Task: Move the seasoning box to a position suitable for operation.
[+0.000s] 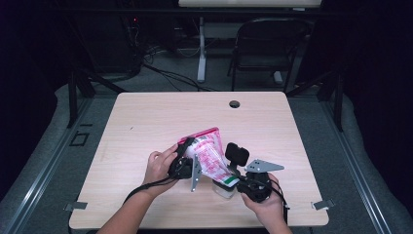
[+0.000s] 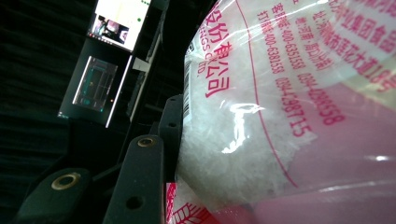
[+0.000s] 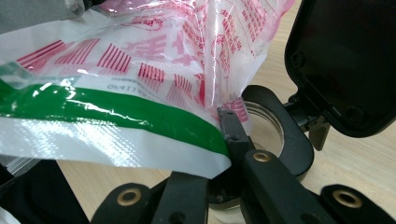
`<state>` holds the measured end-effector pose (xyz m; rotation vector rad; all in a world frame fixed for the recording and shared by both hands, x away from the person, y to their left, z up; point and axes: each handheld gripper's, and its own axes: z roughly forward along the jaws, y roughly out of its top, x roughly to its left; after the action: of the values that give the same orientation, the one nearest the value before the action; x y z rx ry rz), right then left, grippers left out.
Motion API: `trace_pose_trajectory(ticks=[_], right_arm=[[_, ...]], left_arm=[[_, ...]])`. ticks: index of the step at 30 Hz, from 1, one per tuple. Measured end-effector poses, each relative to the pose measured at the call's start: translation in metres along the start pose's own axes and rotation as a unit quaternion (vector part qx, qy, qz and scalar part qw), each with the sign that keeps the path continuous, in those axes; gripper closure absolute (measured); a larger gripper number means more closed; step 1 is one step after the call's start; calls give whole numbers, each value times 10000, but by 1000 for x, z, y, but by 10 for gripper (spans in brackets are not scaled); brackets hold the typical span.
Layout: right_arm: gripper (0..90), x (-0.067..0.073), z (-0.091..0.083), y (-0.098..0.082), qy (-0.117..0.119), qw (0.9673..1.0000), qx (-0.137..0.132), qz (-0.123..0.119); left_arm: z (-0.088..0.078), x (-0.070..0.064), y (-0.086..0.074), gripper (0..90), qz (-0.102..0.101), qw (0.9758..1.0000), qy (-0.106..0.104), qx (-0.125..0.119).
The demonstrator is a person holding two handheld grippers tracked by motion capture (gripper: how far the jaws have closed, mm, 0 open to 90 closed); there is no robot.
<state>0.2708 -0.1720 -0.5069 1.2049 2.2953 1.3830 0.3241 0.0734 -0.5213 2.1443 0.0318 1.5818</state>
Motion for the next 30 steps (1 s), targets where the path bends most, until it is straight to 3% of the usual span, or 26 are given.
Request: trace_pose_trajectory(ticks=[9, 18, 21, 30], right_arm=[[900, 0, 1, -1, -20, 10000, 4, 6], [900, -1, 2, -1, -1, 10000, 3, 28], [900, -1, 2, -1, 4, 10000, -2, 47], [900, -2, 4, -3, 20, 9999, 24, 112]], left_arm=[[-1, 0, 1, 657, 88, 9999, -54, 67], [-3, 2, 2, 661, 233, 9997, 32, 77], [-4, 2, 2, 662, 171, 9998, 48, 40], [-6, 3, 5, 664, 256, 9995, 159, -16]])
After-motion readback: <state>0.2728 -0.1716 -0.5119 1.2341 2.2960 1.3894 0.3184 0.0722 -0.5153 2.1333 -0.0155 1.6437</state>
